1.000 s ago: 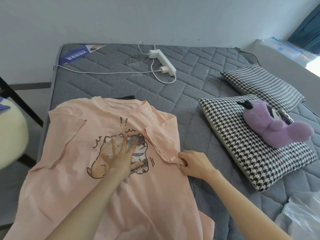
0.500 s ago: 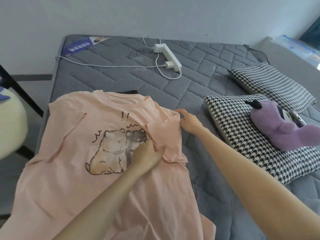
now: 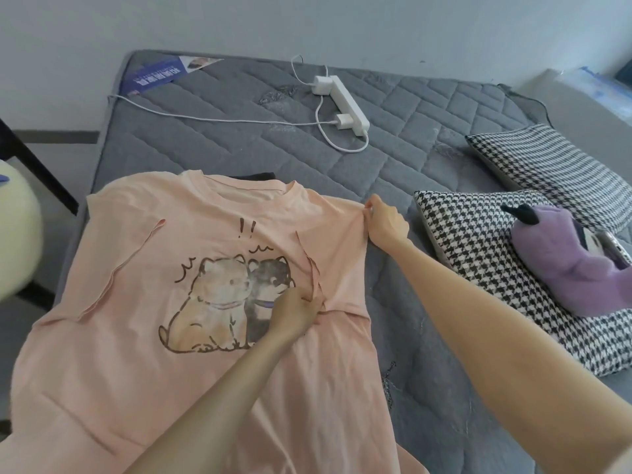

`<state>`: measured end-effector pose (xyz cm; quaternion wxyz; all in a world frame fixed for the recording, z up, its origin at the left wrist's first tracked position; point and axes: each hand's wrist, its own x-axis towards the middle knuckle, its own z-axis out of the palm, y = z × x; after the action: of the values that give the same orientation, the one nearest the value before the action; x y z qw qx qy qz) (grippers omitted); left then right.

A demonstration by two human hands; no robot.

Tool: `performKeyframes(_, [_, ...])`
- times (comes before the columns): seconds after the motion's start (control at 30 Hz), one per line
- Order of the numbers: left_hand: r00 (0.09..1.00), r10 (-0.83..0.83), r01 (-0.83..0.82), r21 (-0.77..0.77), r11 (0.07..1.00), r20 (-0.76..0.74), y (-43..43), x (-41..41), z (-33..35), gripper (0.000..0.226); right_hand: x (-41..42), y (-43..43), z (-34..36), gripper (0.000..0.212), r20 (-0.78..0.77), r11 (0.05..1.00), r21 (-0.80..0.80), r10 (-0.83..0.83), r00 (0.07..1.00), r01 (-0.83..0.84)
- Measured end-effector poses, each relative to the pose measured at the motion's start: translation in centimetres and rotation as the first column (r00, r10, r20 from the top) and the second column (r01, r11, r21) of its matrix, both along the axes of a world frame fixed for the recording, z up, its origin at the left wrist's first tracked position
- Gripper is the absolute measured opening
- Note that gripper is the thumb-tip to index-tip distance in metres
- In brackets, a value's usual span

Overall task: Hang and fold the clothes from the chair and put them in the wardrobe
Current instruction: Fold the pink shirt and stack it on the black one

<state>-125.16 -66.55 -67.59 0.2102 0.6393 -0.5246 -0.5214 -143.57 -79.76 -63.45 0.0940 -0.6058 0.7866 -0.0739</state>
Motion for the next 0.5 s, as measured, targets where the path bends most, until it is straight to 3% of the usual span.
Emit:
performKeyframes(0.13, [0.990, 0.044, -0.037, 0.053, 0.998, -0.137, -0.1, 0.6, -0.9, 0.023, -0.2, 0.2, -1.0, 0.025, -0.011, 0.993, 0.119, 0.018, 1.000, -0.016])
performKeyframes(0.23, [0.962, 0.107, -0.073, 0.141, 0.987, -0.252, -0.1, 0.6, -0.7, 0.024, 0.8, 0.4, -1.4, 0.030, 0.083, 0.991, -0.064, 0.125, 0.989, -0.120])
performKeyframes(0.3, [0.944, 0.134, -0.072, 0.208, 0.975, -0.302, -0.3, 0.8, -0.6, 0.026, 2.1, 0.3, -1.3, 0.030, 0.249, 0.963, -0.119, 0.263, 0.932, -0.240])
performKeyframes(0.4, [0.940, 0.142, -0.058, 0.264, 0.963, -0.311, -0.4, 0.9, -0.4, 0.014, 4.1, 0.6, -0.6, 0.035, 0.462, 0.902, 0.057, 0.355, 0.812, -0.427])
performKeyframes(0.5, [0.939, 0.144, -0.054, 0.278, 0.959, -0.313, -0.4, 0.9, -0.1, 0.007, 4.9, 0.6, -1.0, 0.029, 0.450, 0.851, 0.156, 0.390, 0.803, -0.501])
